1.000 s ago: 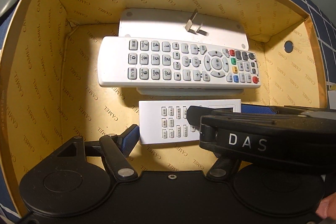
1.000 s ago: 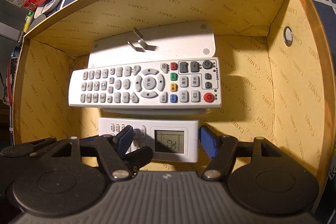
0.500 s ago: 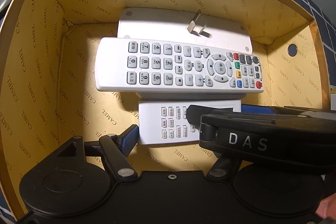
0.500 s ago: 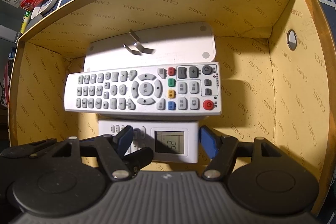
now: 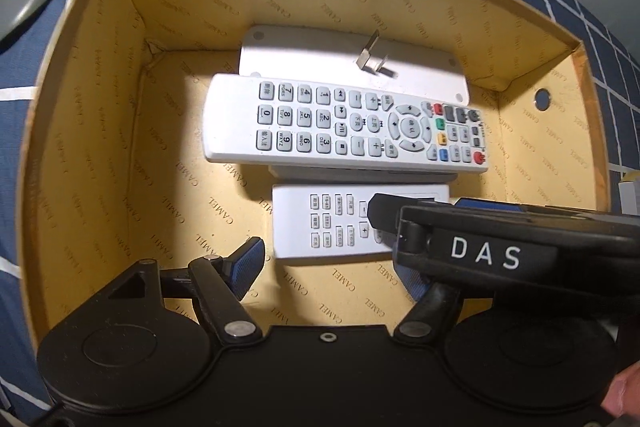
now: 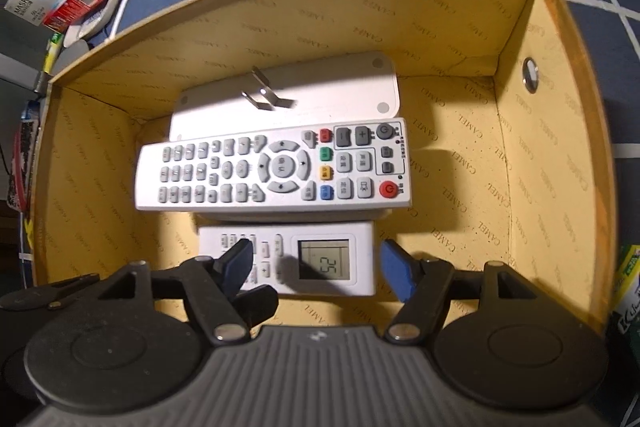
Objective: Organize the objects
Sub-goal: 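Open the right gripper to release the wall controller, then move the right tool out of the box toward the DARLIE toothpaste box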
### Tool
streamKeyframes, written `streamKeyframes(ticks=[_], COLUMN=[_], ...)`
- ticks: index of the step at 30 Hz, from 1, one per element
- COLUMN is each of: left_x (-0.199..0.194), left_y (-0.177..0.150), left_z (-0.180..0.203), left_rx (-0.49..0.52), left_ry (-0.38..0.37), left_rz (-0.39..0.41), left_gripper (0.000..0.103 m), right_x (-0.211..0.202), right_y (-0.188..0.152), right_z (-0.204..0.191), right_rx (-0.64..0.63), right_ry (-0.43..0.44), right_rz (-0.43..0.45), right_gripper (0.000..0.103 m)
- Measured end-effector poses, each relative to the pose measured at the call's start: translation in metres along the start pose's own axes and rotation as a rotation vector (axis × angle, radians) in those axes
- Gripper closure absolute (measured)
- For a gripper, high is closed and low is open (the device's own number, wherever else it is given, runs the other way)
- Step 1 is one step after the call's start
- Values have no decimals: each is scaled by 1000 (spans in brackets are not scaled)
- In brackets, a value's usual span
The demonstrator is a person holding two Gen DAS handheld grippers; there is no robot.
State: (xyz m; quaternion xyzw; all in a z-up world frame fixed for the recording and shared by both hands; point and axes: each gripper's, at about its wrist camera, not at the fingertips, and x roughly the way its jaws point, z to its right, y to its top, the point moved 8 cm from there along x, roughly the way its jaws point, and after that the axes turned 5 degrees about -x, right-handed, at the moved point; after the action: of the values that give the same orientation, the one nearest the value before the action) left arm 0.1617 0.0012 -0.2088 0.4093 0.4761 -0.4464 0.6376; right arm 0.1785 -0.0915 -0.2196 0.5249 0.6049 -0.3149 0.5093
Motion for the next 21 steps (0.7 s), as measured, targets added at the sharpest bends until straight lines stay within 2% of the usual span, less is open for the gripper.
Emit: streamKeyframes(ticks=[12, 17, 21], left_x=[-50, -65, -77], left_y=[-27, -42, -52], left_z=[19, 32, 42], left_rx=[31, 61, 88], left_ry=[5, 7, 12], left_rz=[106, 140, 165], left_gripper=[27, 20, 13], right_x=[-58, -86, -107], right_y=[-19, -31, -40], right_z=[-12, -8, 0], right_rx=[-24, -13, 2], right_ry=[9, 2, -9], right_rz=[121, 173, 215], right_gripper=[31, 23, 14])
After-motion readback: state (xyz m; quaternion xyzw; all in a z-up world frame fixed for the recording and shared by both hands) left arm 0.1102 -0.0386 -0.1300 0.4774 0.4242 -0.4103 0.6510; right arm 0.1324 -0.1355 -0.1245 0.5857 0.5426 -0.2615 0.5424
